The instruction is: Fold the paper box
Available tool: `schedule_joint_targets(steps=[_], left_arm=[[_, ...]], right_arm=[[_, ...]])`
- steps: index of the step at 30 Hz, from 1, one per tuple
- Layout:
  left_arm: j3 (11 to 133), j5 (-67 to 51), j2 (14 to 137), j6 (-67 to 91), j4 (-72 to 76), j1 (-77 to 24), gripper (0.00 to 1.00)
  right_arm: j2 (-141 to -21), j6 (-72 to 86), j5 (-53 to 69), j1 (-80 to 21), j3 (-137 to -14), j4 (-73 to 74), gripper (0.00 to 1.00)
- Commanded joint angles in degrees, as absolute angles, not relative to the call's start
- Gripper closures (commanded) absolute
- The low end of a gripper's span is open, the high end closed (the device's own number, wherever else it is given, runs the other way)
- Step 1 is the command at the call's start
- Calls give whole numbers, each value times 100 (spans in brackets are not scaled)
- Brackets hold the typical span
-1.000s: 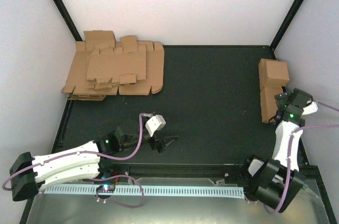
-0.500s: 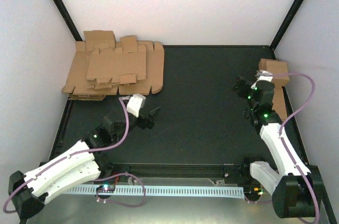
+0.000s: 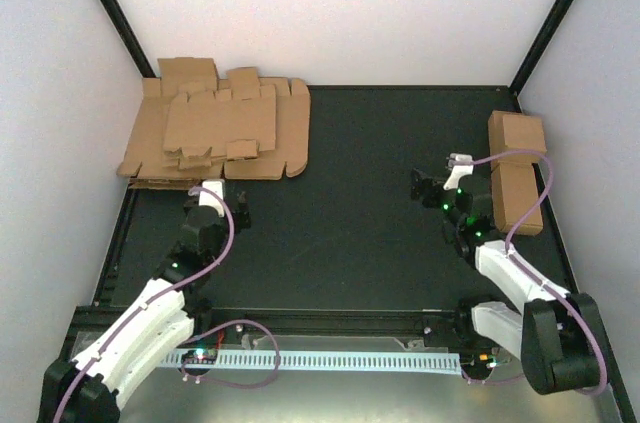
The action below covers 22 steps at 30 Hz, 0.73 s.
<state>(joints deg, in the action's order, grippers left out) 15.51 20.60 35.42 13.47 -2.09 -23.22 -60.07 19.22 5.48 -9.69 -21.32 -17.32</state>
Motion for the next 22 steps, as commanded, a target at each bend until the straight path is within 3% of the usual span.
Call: schedule_joint_targets(steps=[1,22], left_arm=[[1434,2467,3257,1050,688,-2172,1],[1619,2156,3536,649,685,-2140,1]], right_arm=[[-6340,1951,486,-996,-2048,-2409,1],[-6882,2108,635,-996,-2071,-2607,1]])
